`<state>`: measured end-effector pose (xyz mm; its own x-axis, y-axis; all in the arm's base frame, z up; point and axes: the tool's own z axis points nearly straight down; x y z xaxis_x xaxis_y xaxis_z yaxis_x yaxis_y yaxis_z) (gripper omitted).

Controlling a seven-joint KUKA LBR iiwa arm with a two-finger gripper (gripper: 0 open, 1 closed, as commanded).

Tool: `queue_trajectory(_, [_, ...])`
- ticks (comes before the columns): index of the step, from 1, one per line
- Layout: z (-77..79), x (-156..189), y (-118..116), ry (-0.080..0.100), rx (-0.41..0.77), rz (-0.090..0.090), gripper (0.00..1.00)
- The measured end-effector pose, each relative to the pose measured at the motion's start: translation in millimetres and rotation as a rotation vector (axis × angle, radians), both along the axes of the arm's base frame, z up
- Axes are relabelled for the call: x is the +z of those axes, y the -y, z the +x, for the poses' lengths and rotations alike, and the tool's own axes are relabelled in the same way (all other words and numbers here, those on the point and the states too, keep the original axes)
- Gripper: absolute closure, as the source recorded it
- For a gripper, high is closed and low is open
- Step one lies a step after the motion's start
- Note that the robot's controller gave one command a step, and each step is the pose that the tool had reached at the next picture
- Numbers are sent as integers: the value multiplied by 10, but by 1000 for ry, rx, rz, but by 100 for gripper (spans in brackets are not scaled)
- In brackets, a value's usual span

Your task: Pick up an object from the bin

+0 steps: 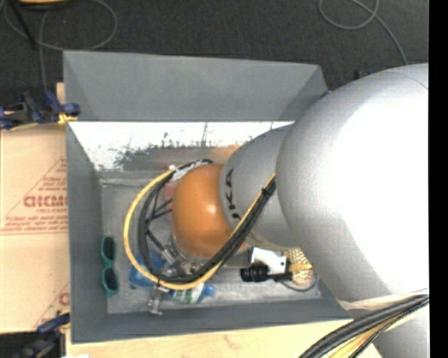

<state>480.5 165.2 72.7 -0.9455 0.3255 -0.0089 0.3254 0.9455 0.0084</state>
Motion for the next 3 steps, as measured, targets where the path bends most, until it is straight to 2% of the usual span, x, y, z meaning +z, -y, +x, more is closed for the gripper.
queue_trajectory(1, [-15, 52, 4, -8, 0, -2, 100])
queue_trajectory(2, [-35, 254, 16, -19, 0, -6, 100])
queue_trajectory(3, [-22, 516, 12, -14, 0, -5, 100])
